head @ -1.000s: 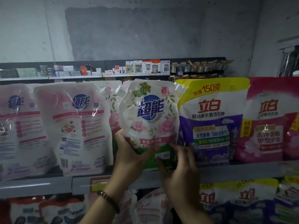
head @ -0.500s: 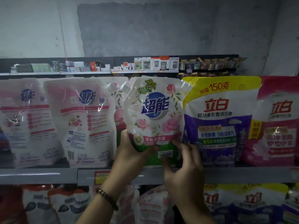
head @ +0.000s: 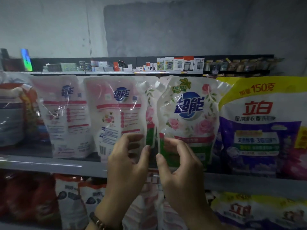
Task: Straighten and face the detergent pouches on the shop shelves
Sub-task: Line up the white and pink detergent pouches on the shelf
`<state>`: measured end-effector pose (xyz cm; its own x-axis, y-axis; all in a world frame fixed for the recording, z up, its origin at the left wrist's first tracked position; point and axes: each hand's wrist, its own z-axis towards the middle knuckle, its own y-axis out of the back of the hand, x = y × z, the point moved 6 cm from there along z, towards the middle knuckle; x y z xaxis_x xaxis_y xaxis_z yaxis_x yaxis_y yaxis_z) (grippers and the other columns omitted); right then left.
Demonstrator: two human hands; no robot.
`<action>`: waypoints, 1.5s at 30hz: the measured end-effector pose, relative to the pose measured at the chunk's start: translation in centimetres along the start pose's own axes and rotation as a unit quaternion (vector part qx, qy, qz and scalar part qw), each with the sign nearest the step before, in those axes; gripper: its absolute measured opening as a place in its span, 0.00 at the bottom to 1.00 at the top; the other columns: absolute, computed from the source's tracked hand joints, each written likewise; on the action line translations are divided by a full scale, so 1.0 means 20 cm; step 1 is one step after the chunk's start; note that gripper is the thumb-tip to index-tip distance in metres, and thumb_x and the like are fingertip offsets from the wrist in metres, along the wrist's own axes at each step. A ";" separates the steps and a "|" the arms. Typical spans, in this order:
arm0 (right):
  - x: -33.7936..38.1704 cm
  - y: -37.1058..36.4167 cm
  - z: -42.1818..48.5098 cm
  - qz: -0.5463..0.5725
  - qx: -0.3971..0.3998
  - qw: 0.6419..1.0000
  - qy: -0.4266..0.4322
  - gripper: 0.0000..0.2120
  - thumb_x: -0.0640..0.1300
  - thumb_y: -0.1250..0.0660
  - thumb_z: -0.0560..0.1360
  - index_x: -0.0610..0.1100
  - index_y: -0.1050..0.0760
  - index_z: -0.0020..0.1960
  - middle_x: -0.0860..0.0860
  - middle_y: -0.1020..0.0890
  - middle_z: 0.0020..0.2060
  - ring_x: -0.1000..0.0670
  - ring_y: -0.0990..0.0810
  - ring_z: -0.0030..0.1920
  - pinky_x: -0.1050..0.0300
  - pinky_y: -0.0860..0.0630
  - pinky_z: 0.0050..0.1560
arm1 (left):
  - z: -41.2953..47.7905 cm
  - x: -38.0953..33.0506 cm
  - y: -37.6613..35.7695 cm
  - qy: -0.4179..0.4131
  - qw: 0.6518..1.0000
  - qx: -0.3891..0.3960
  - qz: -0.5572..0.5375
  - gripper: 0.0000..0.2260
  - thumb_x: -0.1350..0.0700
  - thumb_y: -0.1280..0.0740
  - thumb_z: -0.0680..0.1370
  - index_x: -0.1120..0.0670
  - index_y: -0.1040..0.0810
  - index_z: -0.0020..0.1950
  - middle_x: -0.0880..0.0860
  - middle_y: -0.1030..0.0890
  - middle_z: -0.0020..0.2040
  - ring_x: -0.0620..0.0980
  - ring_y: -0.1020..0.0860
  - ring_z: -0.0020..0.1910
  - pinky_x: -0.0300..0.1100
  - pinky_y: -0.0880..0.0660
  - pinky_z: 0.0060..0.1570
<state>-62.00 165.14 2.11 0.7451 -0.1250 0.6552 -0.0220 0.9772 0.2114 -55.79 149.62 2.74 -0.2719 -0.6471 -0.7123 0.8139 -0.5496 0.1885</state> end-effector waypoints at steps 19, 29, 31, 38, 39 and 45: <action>-0.12 -0.56 0.16 0.157 0.015 0.960 -0.233 0.11 0.43 0.33 0.84 0.55 0.25 0.65 0.55 0.15 0.58 0.52 0.16 0.60 0.46 0.18 0.64 | 0.04 0.31 0.23 0.010 0.999 0.045 0.012 0.35 0.58 0.24 0.77 0.40 0.36 0.79 0.46 0.46 0.82 0.46 0.50 0.84 0.32 0.48 0.76; -0.11 -0.60 0.21 0.136 0.044 0.955 -0.258 0.08 0.51 0.34 0.85 0.51 0.21 0.60 0.51 0.13 0.55 0.47 0.14 0.57 0.41 0.16 0.60 | 0.04 0.31 0.21 0.012 0.996 0.085 0.026 0.38 0.53 0.25 0.77 0.40 0.41 0.82 0.43 0.50 0.83 0.45 0.54 0.85 0.32 0.54 0.74; -0.12 -0.59 0.22 0.125 0.048 0.959 -0.250 0.06 0.51 0.33 0.84 0.52 0.21 0.60 0.53 0.13 0.55 0.48 0.14 0.57 0.41 0.16 0.60 | 0.04 0.31 0.21 0.015 0.996 0.084 0.023 0.38 0.54 0.25 0.77 0.39 0.40 0.81 0.42 0.49 0.82 0.46 0.53 0.85 0.32 0.53 0.74; -0.11 -0.54 0.21 0.085 0.061 0.971 -0.214 0.09 0.55 0.26 0.79 0.52 0.17 0.57 0.56 0.11 0.50 0.51 0.12 0.52 0.42 0.14 0.55 | 0.05 0.31 0.21 0.002 0.997 0.072 0.008 0.40 0.58 0.24 0.75 0.35 0.37 0.80 0.44 0.45 0.80 0.47 0.47 0.84 0.41 0.42 0.79; -0.11 -0.54 0.22 0.087 0.064 0.972 -0.208 0.10 0.54 0.26 0.79 0.51 0.16 0.56 0.56 0.11 0.49 0.51 0.12 0.52 0.43 0.14 0.54 | 0.06 0.31 0.21 0.002 0.997 0.072 0.000 0.40 0.58 0.24 0.75 0.34 0.37 0.79 0.44 0.45 0.80 0.47 0.47 0.84 0.43 0.41 0.80; -0.05 -0.53 0.21 0.160 0.084 0.969 -0.167 0.10 0.50 0.29 0.82 0.49 0.19 0.62 0.59 0.12 0.51 0.60 0.13 0.50 0.64 0.16 0.44 | -0.03 0.23 0.22 0.014 0.999 0.029 0.025 0.46 0.55 0.21 0.74 0.29 0.44 0.81 0.41 0.49 0.77 0.52 0.47 0.79 0.50 0.36 0.77</action>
<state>-65.25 154.19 2.22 0.4256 0.1038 0.8989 -0.3461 0.9365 0.0557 -53.12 144.55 -0.07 -0.2161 -0.6594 -0.7201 0.7951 -0.5469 0.2621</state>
